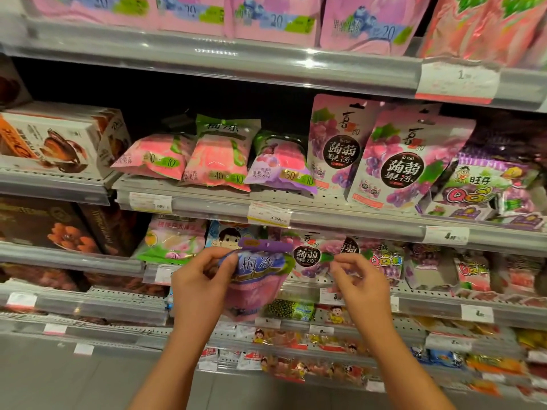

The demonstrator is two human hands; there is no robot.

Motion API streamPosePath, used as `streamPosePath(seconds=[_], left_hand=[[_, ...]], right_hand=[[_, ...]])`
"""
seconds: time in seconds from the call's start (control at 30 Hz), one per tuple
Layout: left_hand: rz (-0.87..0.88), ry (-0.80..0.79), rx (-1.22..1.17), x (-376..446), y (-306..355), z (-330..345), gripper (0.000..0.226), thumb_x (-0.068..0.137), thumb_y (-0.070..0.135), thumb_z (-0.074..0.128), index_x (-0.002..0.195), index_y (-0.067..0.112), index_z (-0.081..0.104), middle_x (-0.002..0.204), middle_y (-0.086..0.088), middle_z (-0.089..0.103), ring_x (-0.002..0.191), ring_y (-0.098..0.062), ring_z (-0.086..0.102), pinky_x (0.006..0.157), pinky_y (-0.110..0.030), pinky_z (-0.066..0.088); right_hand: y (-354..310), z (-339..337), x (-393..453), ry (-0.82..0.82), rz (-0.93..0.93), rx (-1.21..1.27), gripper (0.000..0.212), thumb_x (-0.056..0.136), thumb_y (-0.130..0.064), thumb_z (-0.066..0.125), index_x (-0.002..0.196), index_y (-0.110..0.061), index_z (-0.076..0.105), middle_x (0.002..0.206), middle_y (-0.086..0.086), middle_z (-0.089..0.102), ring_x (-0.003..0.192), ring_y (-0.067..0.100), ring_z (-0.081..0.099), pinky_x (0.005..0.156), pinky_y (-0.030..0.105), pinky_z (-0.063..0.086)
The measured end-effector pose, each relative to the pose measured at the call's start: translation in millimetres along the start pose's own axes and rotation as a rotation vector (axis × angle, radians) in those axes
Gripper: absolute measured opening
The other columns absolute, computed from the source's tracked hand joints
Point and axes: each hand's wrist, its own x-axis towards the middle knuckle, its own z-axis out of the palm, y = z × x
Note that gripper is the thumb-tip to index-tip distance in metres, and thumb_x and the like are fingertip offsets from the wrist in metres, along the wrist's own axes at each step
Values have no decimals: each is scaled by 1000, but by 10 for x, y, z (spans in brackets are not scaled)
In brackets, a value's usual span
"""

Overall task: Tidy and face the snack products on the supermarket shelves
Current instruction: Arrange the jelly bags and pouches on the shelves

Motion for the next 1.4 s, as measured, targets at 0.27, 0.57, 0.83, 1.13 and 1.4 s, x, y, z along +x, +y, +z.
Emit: streamPosePath(seconds=[0.27,0.57,0.83,1.13,1.4], left_hand=[[-20,-119,-263,12,524,160,9,91,20,73,85,25,76,65,-4,68,56,-8,60,51,-21,46],[50,-183,-190,366,1024,-17,7,92,21,70,86,22,74,74,-4,74,58,-7,64,51,-22,49],[483,-26,36,859,1707,-458,7,96,29,67,94,29,73,84,10,73,76,-9,67,65,-26,54],[823,221,776,1612,1719,-651,47,93,36,54,129,7,65,133,-14,61,122,-39,56,100,-54,46],[876,354,704,1796,1545,-547,37,92,35,52,121,17,67,123,-3,60,112,-30,53,97,-50,42]], right_hand=[[-740,28,-61,-364,-8,260,11,90,-24,72,100,-25,76,81,13,75,61,26,73,52,29,56],[-1275,-30,77,-330,12,351,26,82,-42,71,96,-22,80,84,17,77,74,28,76,59,24,57],[-2152,-161,320,-223,-189,439,23,80,-36,71,91,-18,81,76,21,75,60,24,71,58,30,59],[-3211,-209,663,-96,-434,592,17,87,-32,74,81,-18,80,76,20,75,60,25,70,50,25,54],[-3992,192,1141,-23,-490,675,22,96,-22,69,88,-2,69,67,12,72,62,23,72,51,26,56]])
